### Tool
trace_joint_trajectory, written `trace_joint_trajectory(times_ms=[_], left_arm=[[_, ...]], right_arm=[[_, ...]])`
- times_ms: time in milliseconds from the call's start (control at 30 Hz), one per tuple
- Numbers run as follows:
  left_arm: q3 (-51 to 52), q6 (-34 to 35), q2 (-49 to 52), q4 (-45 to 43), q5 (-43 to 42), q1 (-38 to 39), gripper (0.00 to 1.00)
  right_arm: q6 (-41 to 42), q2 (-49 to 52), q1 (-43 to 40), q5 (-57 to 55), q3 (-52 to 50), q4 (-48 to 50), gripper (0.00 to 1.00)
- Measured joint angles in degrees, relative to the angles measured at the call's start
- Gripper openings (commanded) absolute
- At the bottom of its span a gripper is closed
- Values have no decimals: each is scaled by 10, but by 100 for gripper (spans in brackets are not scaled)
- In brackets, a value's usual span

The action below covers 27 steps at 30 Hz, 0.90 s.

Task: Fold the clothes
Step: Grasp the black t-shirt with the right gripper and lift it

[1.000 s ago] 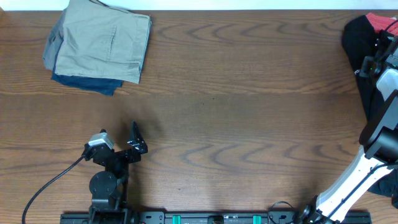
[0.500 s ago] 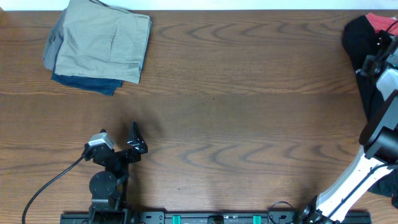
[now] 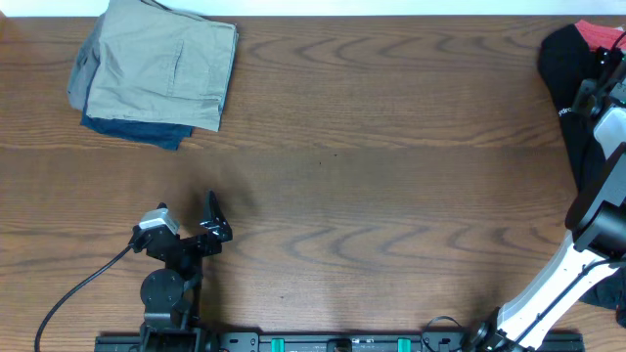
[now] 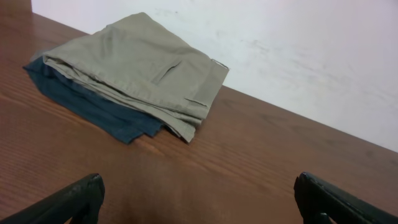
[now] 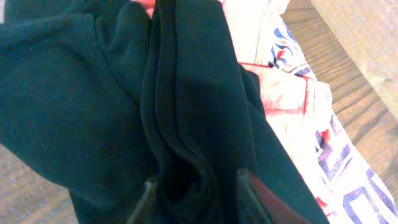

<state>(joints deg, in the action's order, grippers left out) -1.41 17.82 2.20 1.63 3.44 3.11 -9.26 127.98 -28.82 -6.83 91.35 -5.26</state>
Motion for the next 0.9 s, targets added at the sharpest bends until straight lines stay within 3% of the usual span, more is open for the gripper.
trace_joint_trajectory(times_ms=[100,333,633,900], left_arm=[[0,0,0,0,0,0,98],[0,0,0,0,0,0,98],[0,0,0,0,0,0,98],[0,0,0,0,0,0,98]], right_arm=[[0,0,0,5,0,4,32],[2,0,-3,11,0,0,1],[28,-17,-3,9,0,-13,1],[79,-150,21,51,0,-30,1]])
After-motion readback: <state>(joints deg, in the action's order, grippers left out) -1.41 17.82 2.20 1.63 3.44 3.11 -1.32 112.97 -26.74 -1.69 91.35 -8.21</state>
